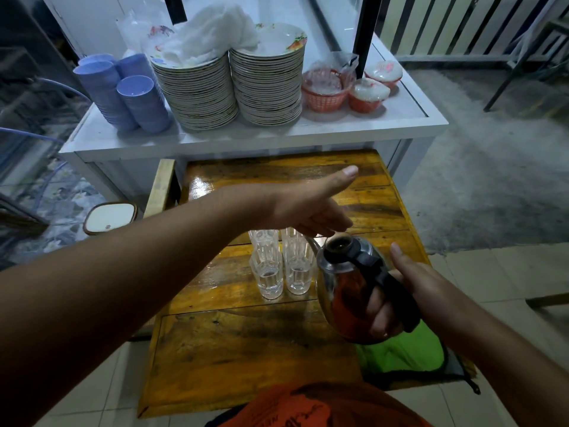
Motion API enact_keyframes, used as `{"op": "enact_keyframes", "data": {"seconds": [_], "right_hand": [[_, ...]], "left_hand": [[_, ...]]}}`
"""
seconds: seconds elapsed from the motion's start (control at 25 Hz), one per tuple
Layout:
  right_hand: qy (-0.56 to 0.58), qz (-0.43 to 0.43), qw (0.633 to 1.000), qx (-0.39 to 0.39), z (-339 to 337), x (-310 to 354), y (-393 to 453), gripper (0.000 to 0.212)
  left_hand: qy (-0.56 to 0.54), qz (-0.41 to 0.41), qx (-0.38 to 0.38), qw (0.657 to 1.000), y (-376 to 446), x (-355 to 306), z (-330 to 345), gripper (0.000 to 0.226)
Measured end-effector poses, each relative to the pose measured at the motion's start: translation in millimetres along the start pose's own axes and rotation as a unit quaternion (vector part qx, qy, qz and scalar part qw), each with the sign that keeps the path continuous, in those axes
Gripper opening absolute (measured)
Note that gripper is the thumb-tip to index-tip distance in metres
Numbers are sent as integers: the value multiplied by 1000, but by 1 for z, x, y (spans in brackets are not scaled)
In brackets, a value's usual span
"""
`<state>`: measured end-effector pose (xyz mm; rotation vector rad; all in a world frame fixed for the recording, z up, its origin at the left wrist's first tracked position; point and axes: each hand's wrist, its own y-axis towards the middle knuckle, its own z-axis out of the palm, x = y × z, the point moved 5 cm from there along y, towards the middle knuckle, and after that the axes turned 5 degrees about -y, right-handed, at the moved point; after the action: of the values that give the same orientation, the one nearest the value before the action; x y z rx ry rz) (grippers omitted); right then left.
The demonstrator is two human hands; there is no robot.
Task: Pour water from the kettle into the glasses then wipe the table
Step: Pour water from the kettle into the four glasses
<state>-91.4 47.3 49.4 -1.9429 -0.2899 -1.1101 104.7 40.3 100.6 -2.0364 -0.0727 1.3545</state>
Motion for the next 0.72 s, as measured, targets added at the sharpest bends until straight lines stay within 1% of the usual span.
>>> {"op": "enact_keyframes", "data": {"seconds": [0.12,0.28,0.4,0.6,0.72], "right_hand": [[-26,-3,1000,6,-9,16,11,94],[-92,3,996,19,-22,44,27,87],[-142,12,989,42,-30,65,42,83],[-220,42,970,93,-41,94,68,78],[-263,67,957,103,-42,109,78,72]], "left_hand": [[-5,-1,-19,1000,5,-4,-13,97],[2,0,-37,999,9,0,-24,95],[-10,16,-62,998,11,8,-33,95],[-90,37,-108,989,15,24,-42,94],[-123,42,-128,983,18,36,-48,96]]}}
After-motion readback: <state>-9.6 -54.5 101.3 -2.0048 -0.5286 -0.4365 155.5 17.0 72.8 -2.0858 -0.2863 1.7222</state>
